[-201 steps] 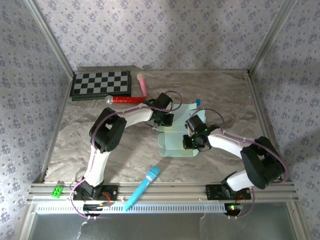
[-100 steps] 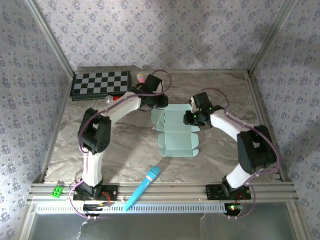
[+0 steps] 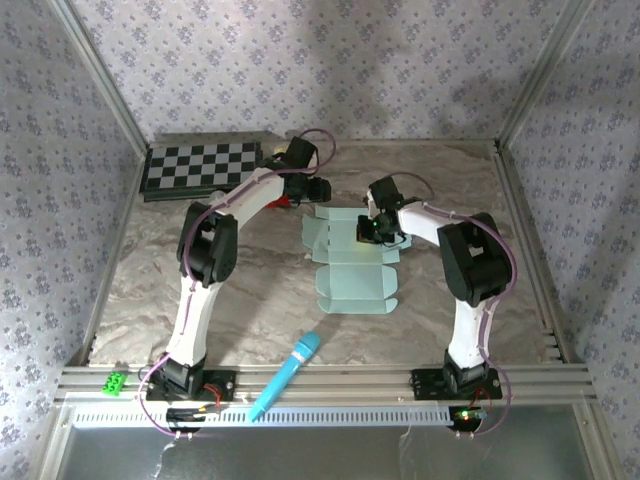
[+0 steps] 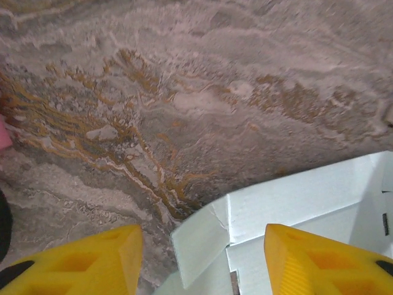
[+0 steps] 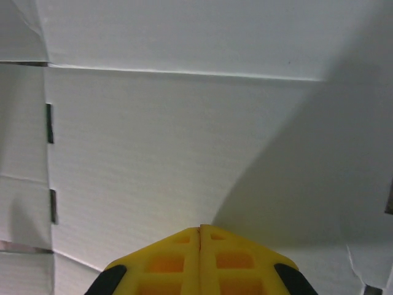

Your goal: Fold the paper box

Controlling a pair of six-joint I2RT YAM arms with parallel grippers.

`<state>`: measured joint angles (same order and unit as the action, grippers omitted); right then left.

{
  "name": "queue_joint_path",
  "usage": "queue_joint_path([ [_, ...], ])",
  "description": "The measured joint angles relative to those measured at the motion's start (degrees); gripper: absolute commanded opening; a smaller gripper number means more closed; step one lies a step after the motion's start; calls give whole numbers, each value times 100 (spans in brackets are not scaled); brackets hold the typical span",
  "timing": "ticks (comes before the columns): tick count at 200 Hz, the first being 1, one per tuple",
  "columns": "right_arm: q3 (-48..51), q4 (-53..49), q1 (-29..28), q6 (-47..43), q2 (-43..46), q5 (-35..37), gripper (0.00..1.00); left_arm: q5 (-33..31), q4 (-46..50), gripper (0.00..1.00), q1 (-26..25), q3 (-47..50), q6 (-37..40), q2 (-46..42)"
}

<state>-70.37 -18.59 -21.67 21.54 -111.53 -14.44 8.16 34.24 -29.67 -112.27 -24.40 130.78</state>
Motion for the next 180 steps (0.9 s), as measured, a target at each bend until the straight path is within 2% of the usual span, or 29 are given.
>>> queue_joint_path([
  [52,-83,20,-61,2,-63,22,2,166,256,53,2,-114,72,195],
  [103,-168,76,-133,4,-142,28,2,431,363,47,4,-168,107,251],
  [180,-245,74,-162,4,-199,48,1,11,341,56,-7,-52,144,199],
])
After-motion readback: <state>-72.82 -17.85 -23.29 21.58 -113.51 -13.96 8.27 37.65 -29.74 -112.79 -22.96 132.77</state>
